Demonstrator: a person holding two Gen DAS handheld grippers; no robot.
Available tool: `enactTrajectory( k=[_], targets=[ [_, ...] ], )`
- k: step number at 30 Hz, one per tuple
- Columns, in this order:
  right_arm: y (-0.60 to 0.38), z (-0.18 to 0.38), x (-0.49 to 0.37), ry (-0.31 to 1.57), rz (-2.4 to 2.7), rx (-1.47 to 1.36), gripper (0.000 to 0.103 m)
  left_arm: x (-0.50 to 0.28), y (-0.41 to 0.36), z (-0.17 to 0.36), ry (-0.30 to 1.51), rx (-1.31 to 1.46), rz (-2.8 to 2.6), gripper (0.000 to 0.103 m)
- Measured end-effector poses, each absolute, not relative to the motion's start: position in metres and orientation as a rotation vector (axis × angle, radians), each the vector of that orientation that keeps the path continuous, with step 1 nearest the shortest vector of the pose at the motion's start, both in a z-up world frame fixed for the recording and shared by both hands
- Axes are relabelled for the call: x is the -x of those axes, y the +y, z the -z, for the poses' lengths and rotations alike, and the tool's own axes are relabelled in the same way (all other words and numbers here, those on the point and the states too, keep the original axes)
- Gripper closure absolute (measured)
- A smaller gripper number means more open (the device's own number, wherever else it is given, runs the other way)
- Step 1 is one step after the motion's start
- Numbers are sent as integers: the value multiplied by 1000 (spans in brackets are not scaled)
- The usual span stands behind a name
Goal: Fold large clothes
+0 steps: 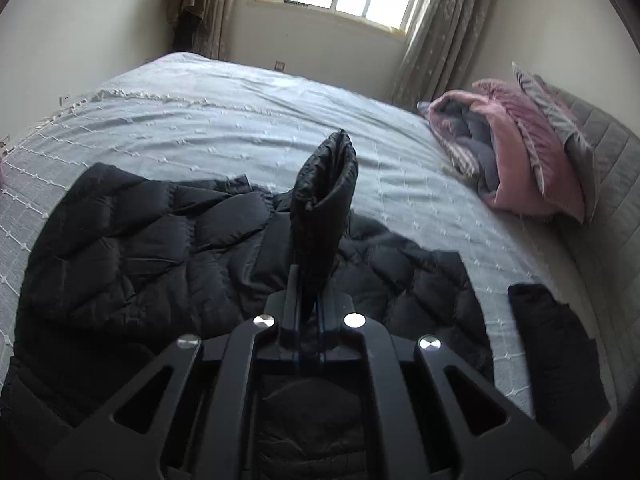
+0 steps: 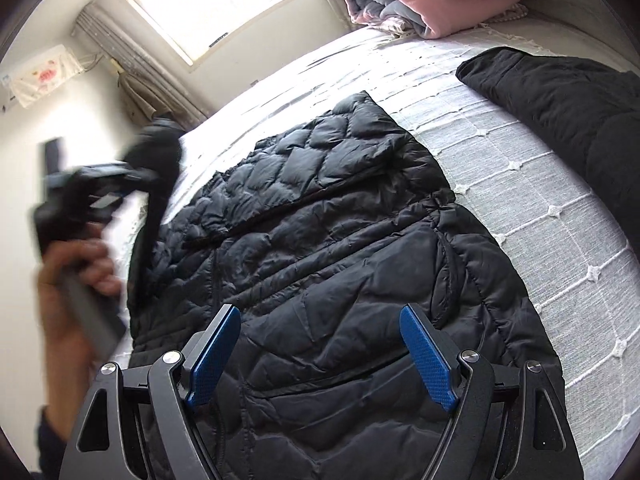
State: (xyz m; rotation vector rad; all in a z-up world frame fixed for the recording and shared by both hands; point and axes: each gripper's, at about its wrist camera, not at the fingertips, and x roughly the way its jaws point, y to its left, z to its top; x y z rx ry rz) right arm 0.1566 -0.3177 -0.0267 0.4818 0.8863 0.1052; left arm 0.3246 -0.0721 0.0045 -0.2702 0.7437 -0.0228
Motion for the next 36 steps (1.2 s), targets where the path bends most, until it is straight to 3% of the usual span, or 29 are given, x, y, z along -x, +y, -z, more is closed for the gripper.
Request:
enactTrajectory(
  k=[6,10,16,22,24,36],
  targets=[
    [-321,26,-159,896,-101,-484,20,-333,-82,44,872,282,48,92],
    [-324,27,-159,898,-92,-489,20,-334,-84,53,936,328,93,69],
    [-326,33,-162,913,-68,-470,20,-299,-74,28,908,380,165,52],
    [-326,34,-163,919,-56,-444,20,-218,-42,4,903,253,55,32],
    [-326,34,-163,921,-50,-433,20,-182,-20,2,888,251,23,28],
    [-341,34,-155,912,34,-374,20,-54,119,43,885,281,-253,28]
  ],
)
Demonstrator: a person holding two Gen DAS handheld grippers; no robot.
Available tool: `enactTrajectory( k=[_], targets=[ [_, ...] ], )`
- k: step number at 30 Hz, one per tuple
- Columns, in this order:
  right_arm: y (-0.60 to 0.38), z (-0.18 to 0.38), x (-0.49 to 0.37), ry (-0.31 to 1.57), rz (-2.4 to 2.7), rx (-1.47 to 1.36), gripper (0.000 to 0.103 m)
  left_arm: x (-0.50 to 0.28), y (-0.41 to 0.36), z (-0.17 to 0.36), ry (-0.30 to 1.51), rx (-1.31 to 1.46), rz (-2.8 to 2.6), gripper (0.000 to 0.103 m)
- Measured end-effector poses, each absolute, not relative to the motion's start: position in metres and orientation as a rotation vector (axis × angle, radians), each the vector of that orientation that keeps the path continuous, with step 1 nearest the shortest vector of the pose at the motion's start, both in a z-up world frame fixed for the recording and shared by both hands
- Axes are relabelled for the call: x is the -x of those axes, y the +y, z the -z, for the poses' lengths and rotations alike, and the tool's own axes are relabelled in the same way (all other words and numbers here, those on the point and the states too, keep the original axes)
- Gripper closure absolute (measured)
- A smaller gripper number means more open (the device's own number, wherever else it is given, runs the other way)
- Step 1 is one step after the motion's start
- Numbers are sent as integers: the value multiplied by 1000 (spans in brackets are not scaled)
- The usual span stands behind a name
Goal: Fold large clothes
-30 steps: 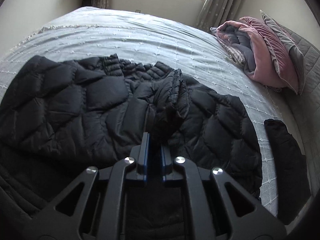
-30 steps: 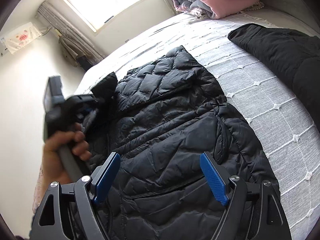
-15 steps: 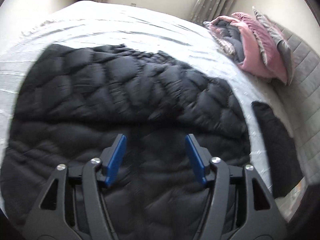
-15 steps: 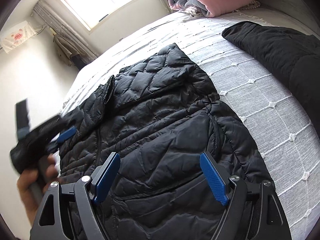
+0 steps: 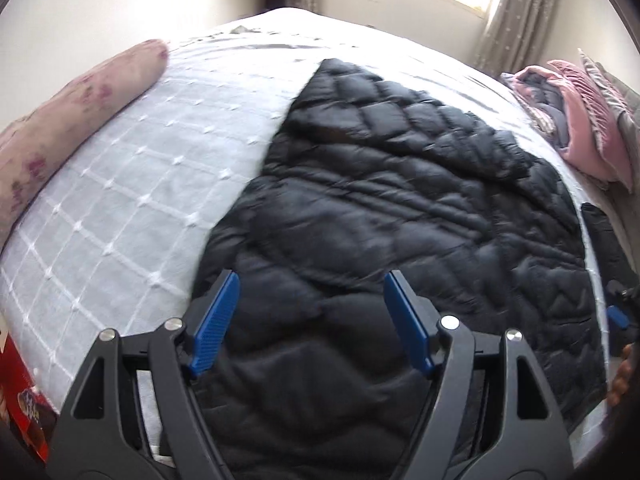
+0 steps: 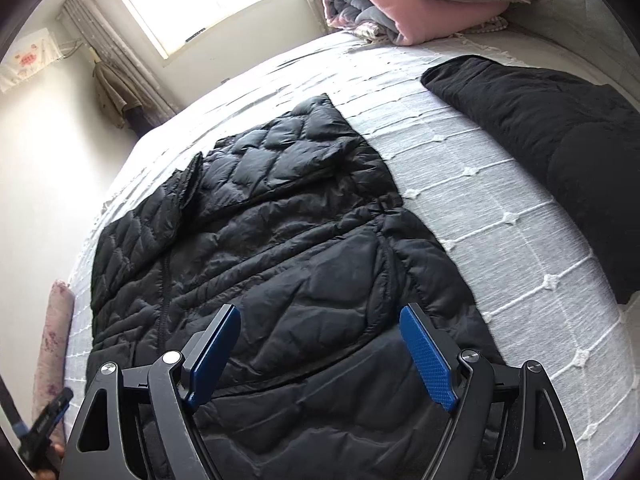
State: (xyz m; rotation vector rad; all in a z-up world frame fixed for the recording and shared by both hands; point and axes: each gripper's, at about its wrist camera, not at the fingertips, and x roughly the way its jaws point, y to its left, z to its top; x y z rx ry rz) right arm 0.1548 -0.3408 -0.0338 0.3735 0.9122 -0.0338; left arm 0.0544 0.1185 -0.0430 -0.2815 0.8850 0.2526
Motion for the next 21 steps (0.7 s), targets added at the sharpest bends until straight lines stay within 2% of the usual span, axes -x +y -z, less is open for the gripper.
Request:
enactTrajectory(
  k=[6,12,21],
  targets=[
    [-353,24,-134,894,60,-349,20,-35,147,58,911,262,-241,28],
    [-380,24,-103,913,113,-400,20,-7,192,70,927,393,-242,28],
    [-399,43,-48,992,133,-356,20,19,201,86,977,441,-183,29]
  ],
)
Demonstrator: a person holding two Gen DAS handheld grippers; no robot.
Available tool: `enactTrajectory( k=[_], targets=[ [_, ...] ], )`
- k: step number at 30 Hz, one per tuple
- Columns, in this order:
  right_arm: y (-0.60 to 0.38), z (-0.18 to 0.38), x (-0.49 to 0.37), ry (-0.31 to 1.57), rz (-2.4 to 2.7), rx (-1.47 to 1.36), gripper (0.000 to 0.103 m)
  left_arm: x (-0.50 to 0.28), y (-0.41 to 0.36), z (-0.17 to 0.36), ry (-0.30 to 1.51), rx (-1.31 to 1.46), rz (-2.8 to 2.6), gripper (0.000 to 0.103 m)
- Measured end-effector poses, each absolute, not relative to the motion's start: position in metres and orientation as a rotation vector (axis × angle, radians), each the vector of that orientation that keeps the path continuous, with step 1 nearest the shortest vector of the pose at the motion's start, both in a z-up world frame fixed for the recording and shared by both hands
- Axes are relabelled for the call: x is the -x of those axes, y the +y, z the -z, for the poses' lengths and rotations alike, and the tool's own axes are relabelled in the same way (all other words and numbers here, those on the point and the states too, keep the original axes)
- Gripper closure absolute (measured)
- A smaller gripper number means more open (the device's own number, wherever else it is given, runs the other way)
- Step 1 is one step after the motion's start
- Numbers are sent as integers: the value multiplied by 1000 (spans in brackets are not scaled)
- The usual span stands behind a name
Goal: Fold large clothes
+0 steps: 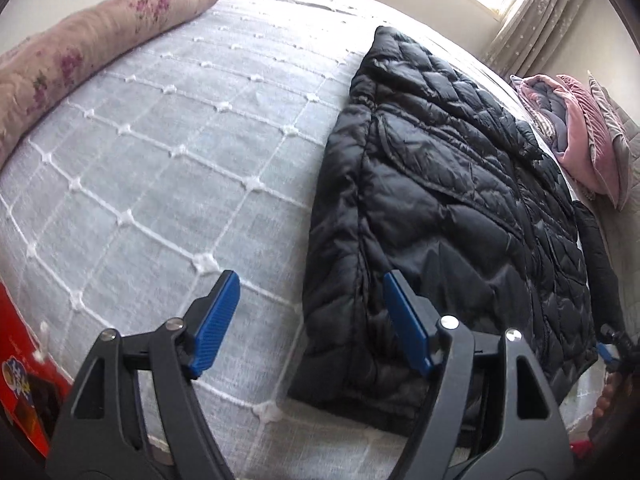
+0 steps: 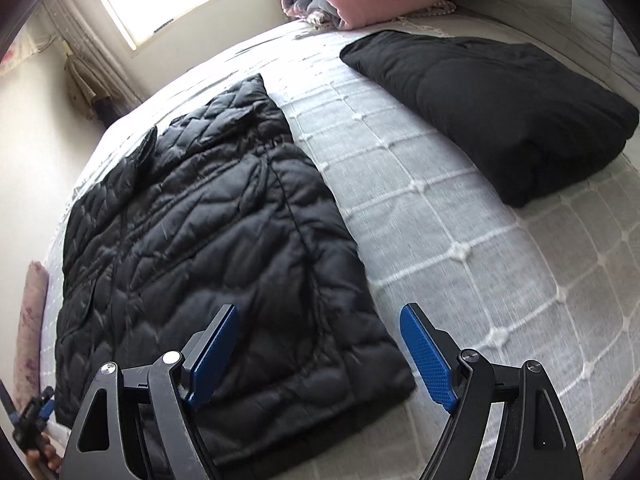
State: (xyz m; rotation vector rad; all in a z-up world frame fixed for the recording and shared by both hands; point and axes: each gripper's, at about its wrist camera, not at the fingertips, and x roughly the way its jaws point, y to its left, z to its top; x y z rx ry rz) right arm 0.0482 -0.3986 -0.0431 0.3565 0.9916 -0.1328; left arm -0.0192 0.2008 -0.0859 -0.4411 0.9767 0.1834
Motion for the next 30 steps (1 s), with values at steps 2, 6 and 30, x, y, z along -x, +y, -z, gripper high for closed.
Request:
enactTrajectory(
  k=[2,6,30],
  targets=[
    [-403,47,-40,1000,131,-364,20,27,198,89,978,438,-197,29],
    [-404,58,-33,1041,109,-351,21,37,191,92,981,437,-171,29],
    [-406,67,-34,1040,73,-387,79,52,199,105,1006,568,-149,44]
  ],
)
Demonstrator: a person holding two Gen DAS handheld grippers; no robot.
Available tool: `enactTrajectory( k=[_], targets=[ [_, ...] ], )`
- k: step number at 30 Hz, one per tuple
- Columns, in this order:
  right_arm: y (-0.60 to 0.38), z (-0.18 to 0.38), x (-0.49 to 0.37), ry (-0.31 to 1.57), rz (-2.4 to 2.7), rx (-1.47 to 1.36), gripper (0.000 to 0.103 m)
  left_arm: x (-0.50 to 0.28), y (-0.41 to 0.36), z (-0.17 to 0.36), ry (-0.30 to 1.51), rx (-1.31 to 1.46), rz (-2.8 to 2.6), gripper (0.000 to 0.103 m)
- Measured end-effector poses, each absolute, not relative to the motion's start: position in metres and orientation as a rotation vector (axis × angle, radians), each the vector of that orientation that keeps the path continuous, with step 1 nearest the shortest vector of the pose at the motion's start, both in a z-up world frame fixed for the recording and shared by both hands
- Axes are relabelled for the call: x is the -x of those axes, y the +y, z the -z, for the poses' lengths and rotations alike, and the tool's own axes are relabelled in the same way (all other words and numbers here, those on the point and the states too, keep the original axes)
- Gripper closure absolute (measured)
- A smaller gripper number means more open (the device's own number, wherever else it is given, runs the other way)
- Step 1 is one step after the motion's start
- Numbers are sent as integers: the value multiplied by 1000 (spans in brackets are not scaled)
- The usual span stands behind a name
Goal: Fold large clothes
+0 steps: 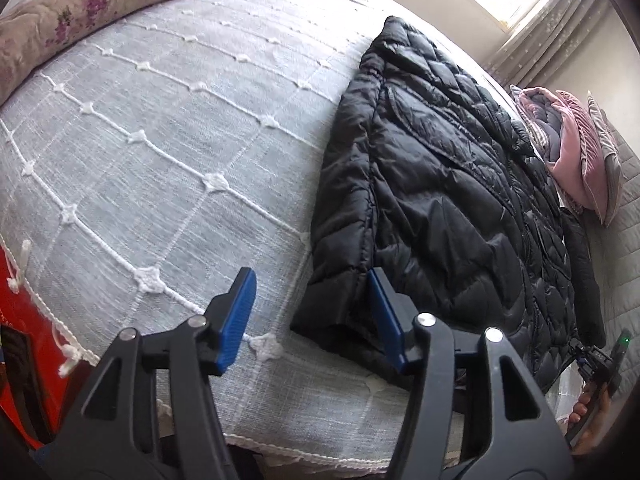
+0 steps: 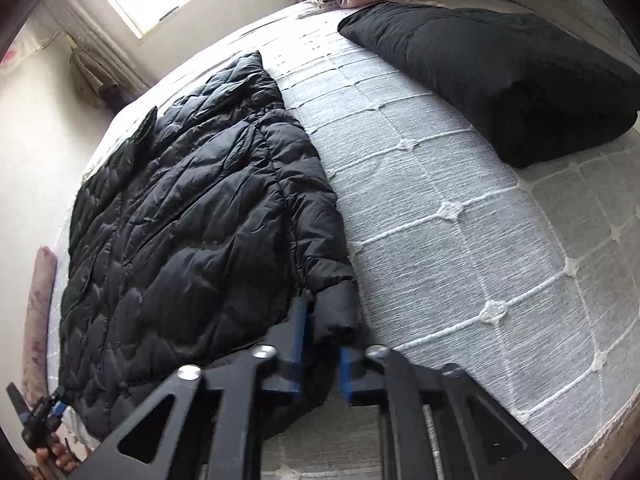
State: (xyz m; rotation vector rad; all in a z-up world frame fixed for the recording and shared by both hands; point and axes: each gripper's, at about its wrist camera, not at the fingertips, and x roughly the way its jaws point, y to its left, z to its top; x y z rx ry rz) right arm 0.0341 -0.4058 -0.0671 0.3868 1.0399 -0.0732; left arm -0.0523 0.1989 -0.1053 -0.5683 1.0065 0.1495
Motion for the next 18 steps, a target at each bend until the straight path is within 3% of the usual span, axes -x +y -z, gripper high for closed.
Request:
enactTrajectory(
  k=[3,4,7,9,11,15,17,18],
  targets=[
    [-406,70,-35,1055,45,-444,56,52,194,111,1017,628,-133,44],
    [-407,71,-35,1055,41,-465,43,51,189,110,1016,616,-121,44],
    [-406,75,-37,1070,55,-483,40,48,177,111,1023,599,-79,44],
    [-402,79,-38,1092,62,-458,44,46,173,113,1022,575,-97,44],
    [-396,81,-41,1097,65,-426,82,44,172,112,1020,572,-104,44],
    [-394,80,-40,1081,67,-426,92,45,177,112,1007,592,-115,50],
    [-394,79,-39,1074,66,-428,93,44,176,112,1002,598,-107,59],
    [-394,80,-39,1077,65,-429,93,43,176,113,1001,606,-98,68]
  ],
)
